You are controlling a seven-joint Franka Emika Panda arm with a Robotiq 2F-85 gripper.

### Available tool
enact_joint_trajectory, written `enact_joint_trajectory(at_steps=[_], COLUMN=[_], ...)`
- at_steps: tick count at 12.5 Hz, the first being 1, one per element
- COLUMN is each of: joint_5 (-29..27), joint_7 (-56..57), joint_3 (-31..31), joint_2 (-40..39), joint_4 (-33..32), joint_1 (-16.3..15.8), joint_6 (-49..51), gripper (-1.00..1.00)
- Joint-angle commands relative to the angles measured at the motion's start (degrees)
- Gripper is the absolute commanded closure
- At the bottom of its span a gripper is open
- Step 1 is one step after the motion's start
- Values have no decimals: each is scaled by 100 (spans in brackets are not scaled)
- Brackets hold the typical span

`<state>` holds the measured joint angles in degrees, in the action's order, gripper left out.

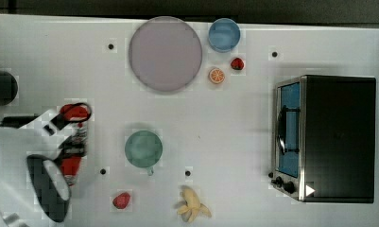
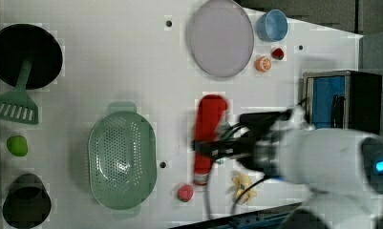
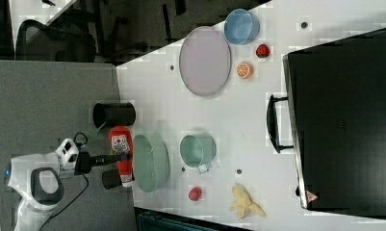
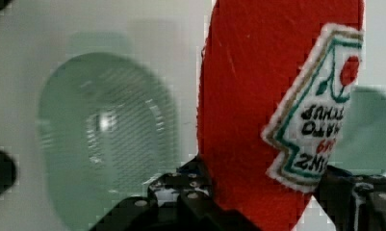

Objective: Pick Ketchup from the table and place it in strainer.

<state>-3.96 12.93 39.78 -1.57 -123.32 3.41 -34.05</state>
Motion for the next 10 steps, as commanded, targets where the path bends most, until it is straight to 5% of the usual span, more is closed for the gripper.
enact_joint_trajectory(at_steps=[1, 5, 8, 10], joint_5=[-3, 23, 375, 509], joint_7=[-1534, -1776, -1786, -1809], joint_3=[252, 462, 441, 425], joint_2=[-390, -1501, -2180, -2338], joint_4=[2, -3, -7, -6], joint_1=[-61, -200, -254, -250], joint_6=[-696, -1811, -2440, -2489], gripper=[-23, -31, -100, -100])
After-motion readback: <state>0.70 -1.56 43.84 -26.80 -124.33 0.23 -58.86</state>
